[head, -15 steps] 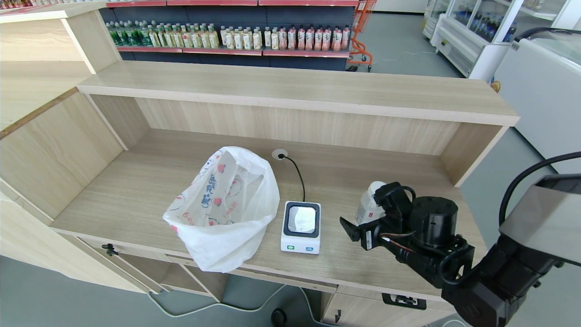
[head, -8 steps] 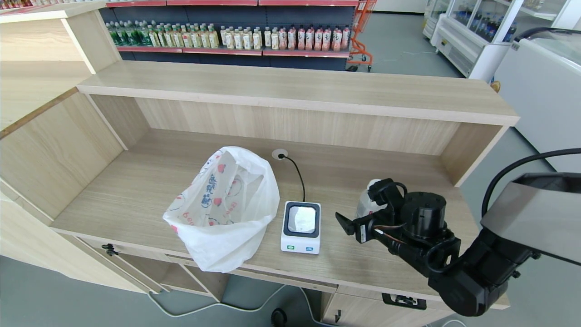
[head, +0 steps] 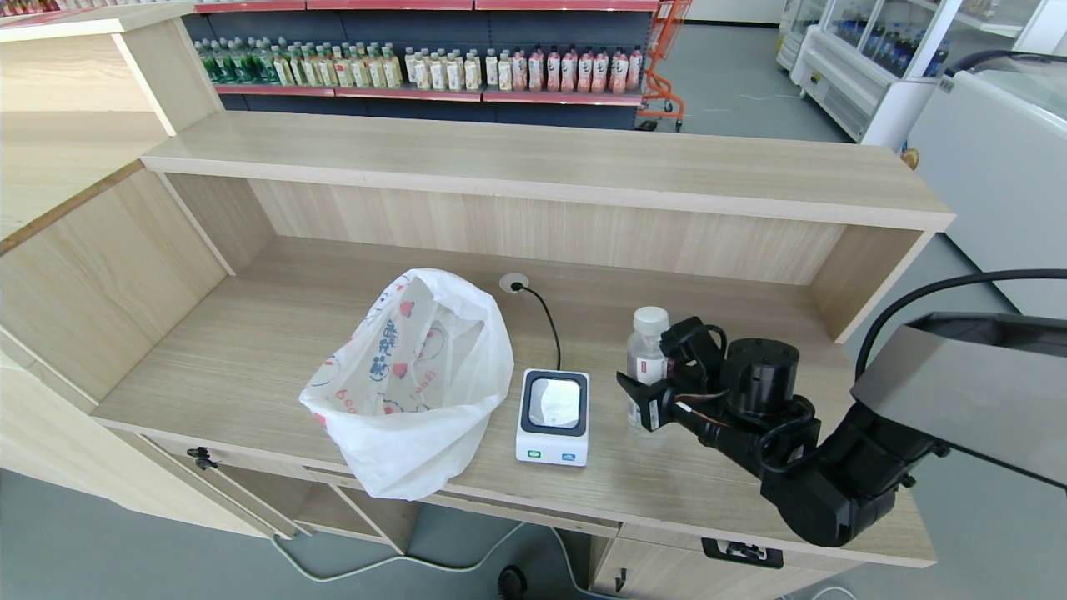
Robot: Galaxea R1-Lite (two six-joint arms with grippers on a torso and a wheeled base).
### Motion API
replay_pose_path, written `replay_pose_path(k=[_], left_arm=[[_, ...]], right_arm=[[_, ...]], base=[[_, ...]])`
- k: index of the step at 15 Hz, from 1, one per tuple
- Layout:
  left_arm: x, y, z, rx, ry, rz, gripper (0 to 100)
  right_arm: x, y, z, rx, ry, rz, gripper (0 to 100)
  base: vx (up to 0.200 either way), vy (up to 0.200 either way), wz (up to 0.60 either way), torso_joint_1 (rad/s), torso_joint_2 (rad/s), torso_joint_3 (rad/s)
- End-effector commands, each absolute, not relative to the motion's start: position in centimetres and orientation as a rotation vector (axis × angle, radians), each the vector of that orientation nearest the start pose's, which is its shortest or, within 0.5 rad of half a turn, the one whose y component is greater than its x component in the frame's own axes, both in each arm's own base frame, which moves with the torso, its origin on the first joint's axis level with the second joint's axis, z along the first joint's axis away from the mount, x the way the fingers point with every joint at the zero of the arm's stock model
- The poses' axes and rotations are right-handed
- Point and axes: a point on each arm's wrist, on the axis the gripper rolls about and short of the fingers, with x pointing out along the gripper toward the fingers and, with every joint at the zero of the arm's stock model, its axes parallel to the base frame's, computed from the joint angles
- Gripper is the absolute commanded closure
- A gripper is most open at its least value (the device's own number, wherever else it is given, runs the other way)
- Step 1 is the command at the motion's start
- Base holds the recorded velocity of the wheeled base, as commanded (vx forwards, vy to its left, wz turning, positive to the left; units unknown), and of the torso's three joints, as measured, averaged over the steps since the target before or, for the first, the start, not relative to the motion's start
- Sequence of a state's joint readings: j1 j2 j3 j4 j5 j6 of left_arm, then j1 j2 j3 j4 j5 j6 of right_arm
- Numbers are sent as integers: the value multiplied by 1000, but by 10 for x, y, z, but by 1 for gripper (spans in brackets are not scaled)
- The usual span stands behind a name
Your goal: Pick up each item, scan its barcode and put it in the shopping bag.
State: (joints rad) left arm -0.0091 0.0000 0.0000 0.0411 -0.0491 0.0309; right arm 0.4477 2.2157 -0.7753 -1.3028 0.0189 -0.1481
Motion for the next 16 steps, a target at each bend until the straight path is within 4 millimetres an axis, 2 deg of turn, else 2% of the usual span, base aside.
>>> replay_pose_path(k=[1, 4, 6, 9, 11, 13, 14, 16], left_arm=[[-23, -1, 71, 30, 42, -59, 0], [-23, -1, 71, 30, 42, -59, 0], [-23, -1, 71, 30, 42, -59, 0], [-23, -1, 71, 30, 42, -59, 0], [-23, -1, 71, 30, 42, -59, 0], [-23, -1, 71, 30, 42, -59, 0], [-23, -1, 71, 30, 42, -59, 0], [-23, -1, 71, 30, 42, -59, 0]], right_arm=[[349, 160, 64, -171, 89, 466, 100], [348, 158, 70, -158, 77, 468, 100], [343, 159, 84, -129, 45, 482, 100], [327, 154, 120, -7, -3, 488, 100], [312, 147, 154, 90, -22, 531, 100], [285, 136, 197, 260, -16, 649, 100], [264, 124, 224, 359, 9, 757, 100], [226, 101, 260, 424, 52, 946, 100]], base=[[0, 0, 0, 0, 0, 0], [0, 0, 0, 0, 0, 0], [0, 0, 0, 0, 0, 0], [0, 0, 0, 0, 0, 0], [0, 0, 0, 0, 0, 0], [0, 0, 0, 0, 0, 0], [0, 0, 0, 0, 0, 0], [0, 0, 0, 0, 0, 0]])
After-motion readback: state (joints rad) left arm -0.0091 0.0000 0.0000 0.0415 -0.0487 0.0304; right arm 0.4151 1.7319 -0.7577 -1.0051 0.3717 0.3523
